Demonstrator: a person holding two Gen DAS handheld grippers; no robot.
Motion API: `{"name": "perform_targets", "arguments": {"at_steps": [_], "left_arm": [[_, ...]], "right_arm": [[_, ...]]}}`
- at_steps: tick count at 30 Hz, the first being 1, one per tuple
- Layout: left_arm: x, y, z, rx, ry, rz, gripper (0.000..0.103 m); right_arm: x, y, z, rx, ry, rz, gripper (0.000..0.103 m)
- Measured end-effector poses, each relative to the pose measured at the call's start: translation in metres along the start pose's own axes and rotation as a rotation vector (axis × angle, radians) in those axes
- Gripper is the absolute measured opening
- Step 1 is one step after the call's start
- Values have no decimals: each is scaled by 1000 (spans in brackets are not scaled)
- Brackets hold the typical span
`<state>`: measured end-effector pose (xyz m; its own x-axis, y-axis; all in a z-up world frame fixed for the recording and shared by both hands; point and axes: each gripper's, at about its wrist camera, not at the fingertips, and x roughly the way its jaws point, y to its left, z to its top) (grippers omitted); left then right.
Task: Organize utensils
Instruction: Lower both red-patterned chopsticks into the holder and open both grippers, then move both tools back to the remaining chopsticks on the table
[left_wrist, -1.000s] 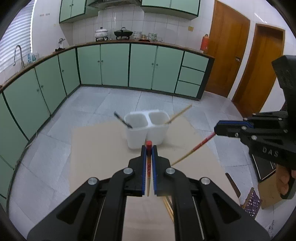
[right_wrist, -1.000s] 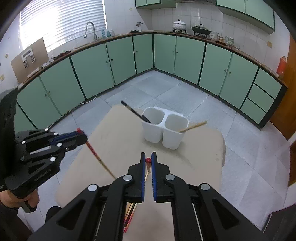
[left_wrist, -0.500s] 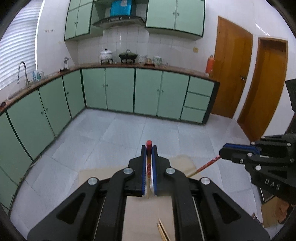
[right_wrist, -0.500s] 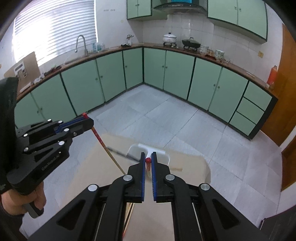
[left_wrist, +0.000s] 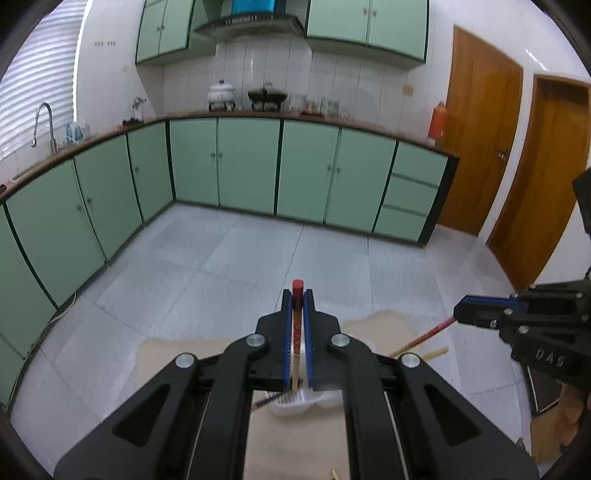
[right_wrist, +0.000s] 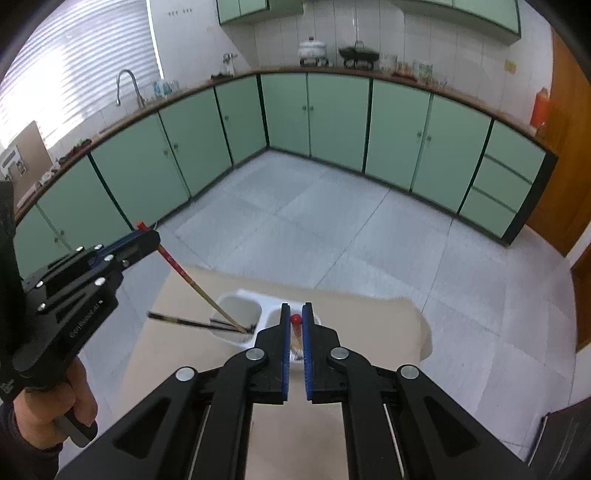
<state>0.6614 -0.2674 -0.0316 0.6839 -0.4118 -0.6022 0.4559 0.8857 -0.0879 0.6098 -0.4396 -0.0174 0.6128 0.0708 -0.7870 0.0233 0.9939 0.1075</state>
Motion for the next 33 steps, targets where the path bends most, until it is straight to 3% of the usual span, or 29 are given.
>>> {"name": "perform_targets", "arguments": {"at_steps": [2,3,4,8,11,13,16,18,22,26,29,31,33], "left_arm": [[4,3,-8,-4,11,2,9],[3,4,-11,-5,10,11,21],[1,8,-14,-4,5,22,30],[-23,16,-18,-4,-15,28,32],[-61,21,-30,23,-36,36,44],[-86,23,-47,41,-56,48,63],[-125,28,-95,65,-68,41,67],[-139,29,-134,75,-51,38,69],[-160,35,-225,37,-9,34,73],[-168,28,-310,0,61,9,73],[-167,26,-350,-16,97,15,73],[-163,23,-371,-37,131,0,73],[-162,13,-388,-3,145,8,73]], "right_arm": [[6,-4,-5,9,19,19,11],[6,-4,-7,8,21,19,18],[5,-4,-8,5,17,14,19],[-19,-5,-16,10,-25,36,19],[-57,0,-38,-40,-100,42,19],[-80,4,-70,-73,-152,67,21],[-93,14,-132,-126,-194,51,26],[-83,21,-193,-144,-192,29,26],[-36,39,-323,-113,-79,48,26],[-3,61,-407,-119,2,57,26],[7,79,-433,-175,9,53,28],[6,92,-436,-227,-25,25,28],[8,99,-431,-221,-25,58,28]]}}
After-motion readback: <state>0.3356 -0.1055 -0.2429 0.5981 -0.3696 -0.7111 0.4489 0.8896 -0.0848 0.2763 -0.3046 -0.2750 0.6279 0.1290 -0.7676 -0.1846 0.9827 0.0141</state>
